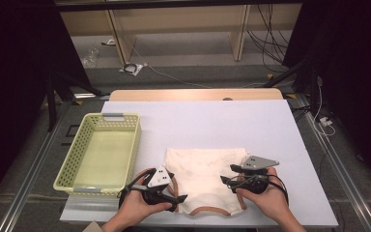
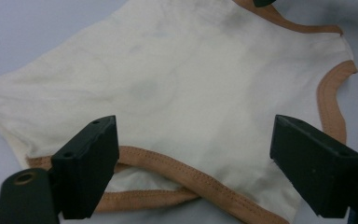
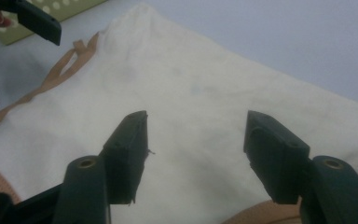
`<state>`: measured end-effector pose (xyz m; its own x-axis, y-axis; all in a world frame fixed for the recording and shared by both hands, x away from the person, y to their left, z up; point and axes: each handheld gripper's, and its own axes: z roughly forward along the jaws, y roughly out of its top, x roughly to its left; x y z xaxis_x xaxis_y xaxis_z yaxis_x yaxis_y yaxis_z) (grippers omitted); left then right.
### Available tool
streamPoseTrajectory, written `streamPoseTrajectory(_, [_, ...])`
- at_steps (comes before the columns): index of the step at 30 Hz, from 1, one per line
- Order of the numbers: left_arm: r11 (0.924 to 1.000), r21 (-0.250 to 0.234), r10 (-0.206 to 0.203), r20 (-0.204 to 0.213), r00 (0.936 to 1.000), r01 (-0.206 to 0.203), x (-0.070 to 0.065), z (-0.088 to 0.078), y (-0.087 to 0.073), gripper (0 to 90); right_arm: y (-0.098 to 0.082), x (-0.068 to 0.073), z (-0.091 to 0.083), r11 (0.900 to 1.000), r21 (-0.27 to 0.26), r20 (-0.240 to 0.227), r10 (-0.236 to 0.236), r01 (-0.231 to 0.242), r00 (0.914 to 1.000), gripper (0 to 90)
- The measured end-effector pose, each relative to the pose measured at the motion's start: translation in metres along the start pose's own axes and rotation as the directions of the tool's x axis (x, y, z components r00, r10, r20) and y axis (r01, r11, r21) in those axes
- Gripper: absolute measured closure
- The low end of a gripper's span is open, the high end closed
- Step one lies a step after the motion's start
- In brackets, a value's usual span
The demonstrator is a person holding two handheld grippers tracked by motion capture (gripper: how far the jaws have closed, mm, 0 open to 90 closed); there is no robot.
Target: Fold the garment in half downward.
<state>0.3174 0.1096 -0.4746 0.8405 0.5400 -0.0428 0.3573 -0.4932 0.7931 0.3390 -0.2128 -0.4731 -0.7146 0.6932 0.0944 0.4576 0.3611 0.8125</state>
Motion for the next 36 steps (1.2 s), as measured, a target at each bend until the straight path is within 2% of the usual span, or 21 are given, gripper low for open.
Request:
streamPoseTrajectory(5, [0.9994, -0.027, -0.019, -0.009, 0.9998, 0.019, 0.0003, -0.0022, 0.001, 7.7, 0.0025, -0.0008, 0.0004, 0.998, -0.052, 0.006, 0.024, -0.023, 0.9997, 29.8])
streamPoseTrajectory(9, [0.9986, -0.049, -0.023, -0.011, 0.9997, 0.023, 0.0, -0.0036, 0.0028, 3.9, 0.0022, -0.0002, -0.0002, 0.998, -0.062, 0.005, 0.024, -0.024, 0.9997, 27.2])
streamPoseTrajectory(18, [0.9988, -0.048, -0.013, -0.003, 0.9999, 0.013, -0.0017, -0.0017, 0.0027, 7.7, 0.0025, 0.0003, -0.0019, 0.998, -0.064, 0.002, 0.013, -0.013, 0.9999, 27.3])
streamPoseTrajectory(23, [0.9987, -0.05, -0.014, -0.014, 0.9998, 0.014, -0.0001, -0.0015, 0.0032, 8.5, 0.0012, 0.0006, -0.0013, 0.998, -0.067, -0.016, 0.019, -0.02, 0.9997, 27.3])
streamPoseTrajectory(29, [0.9983, -0.058, -0.001, -0.016, 0.9999, 0.0, -0.0019, -0.0013, 0.0038, 11.4, 0.0004, 0.0011, -0.0027, 0.998, -0.068, -0.023, 0.013, -0.015, 0.9996, 27.4])
streamPoseTrajectory(36, [0.9981, -0.062, -0.004, -0.025, 0.9997, 0.003, -0.0007, -0.0013, 0.0039, 11.2, 0.0004, 0.0019, -0.004, 0.997, -0.071, -0.025, 0.009, -0.01, 0.9996, 27.2])
